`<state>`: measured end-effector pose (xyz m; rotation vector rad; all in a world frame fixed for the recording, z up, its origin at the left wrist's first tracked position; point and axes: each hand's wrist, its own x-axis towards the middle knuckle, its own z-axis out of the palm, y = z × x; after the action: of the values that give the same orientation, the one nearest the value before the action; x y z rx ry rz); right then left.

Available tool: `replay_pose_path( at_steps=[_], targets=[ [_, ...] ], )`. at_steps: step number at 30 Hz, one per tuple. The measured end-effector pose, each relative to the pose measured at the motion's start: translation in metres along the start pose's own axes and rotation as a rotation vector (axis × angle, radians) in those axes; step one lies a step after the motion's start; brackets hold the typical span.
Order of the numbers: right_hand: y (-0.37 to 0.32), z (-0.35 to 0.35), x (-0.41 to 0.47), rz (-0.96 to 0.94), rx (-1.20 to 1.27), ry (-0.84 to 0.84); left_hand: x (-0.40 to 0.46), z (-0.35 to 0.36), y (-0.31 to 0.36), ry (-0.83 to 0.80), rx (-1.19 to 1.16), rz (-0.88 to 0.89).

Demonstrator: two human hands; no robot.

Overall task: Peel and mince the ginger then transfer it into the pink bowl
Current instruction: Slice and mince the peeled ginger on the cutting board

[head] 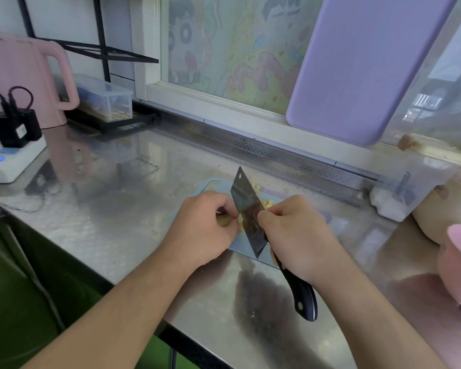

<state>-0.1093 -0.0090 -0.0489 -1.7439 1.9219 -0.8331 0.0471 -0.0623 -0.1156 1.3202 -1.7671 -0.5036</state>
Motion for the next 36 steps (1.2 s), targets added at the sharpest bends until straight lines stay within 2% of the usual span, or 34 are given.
replay_pose_path(
  at_steps=[5,13,17,30,33,36],
  targets=[
    [-0.001,-0.007,-0.003,-0.044,0.035,0.01,-0.001,-0.001,0.003,-0.002,-0.045,-0.057],
    [-0.002,-0.004,-0.003,-0.041,0.05,-0.006,0.0,-0.001,0.003,0.001,-0.027,-0.055],
    [-0.003,-0.001,-0.002,-0.026,0.012,-0.005,0.001,0.0,0.001,0.004,0.033,-0.03],
    [-0.007,0.0,0.002,0.038,-0.111,-0.061,0.0,0.0,0.0,-0.006,0.02,-0.008],
    [-0.002,0.0,-0.002,0.035,-0.084,-0.055,-0.002,-0.002,0.003,-0.035,-0.036,-0.044],
    [0.002,-0.004,-0.001,0.02,-0.036,-0.056,-0.002,-0.002,0.003,-0.036,0.009,-0.047]
  ],
)
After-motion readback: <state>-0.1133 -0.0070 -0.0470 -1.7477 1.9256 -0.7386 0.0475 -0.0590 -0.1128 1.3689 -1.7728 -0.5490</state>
